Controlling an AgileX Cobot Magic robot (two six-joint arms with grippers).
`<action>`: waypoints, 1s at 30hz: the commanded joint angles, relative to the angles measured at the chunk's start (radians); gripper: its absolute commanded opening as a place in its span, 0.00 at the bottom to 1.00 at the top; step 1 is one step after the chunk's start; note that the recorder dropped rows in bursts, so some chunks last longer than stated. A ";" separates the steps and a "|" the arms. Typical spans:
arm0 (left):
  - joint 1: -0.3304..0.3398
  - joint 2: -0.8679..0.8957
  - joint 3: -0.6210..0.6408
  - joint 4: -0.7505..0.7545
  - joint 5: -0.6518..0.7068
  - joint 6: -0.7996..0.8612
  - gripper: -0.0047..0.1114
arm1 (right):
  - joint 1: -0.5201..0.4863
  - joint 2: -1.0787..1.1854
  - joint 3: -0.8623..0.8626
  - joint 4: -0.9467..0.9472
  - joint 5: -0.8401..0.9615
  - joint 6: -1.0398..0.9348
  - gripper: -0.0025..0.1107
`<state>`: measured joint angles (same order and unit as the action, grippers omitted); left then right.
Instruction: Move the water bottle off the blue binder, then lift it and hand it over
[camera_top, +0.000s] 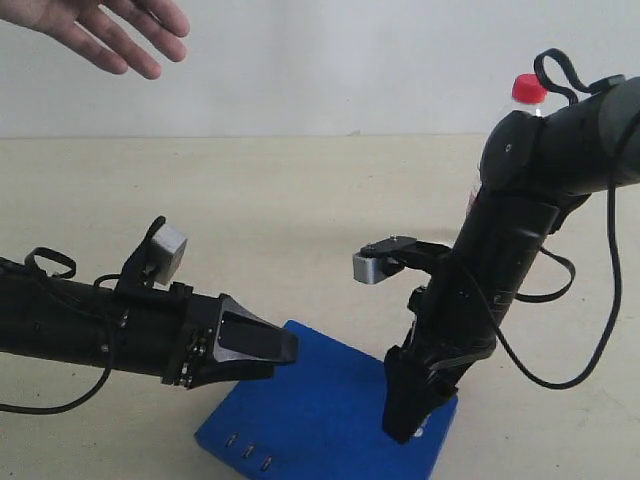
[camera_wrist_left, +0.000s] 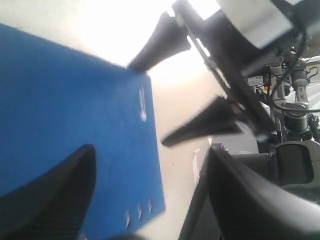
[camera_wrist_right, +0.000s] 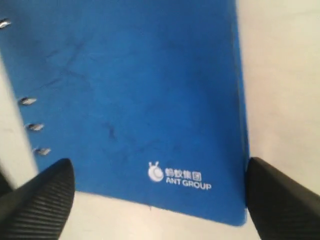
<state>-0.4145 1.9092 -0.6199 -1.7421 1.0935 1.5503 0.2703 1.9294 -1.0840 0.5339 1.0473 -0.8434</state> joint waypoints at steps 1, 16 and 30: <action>-0.005 0.002 0.000 -0.002 0.050 -0.047 0.56 | 0.006 -0.013 0.001 0.153 0.053 -0.037 0.75; -0.005 -0.001 0.050 -0.002 -0.128 -0.035 0.42 | 0.018 -0.013 0.001 0.224 0.043 -0.149 0.23; -0.001 -0.002 0.038 -0.002 -0.128 -0.010 0.42 | 0.018 0.056 0.001 0.382 -0.125 -0.254 0.02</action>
<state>-0.4160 1.9092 -0.5739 -1.7372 0.9738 1.5296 0.2887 1.9880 -1.0819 0.8837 1.0286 -1.1141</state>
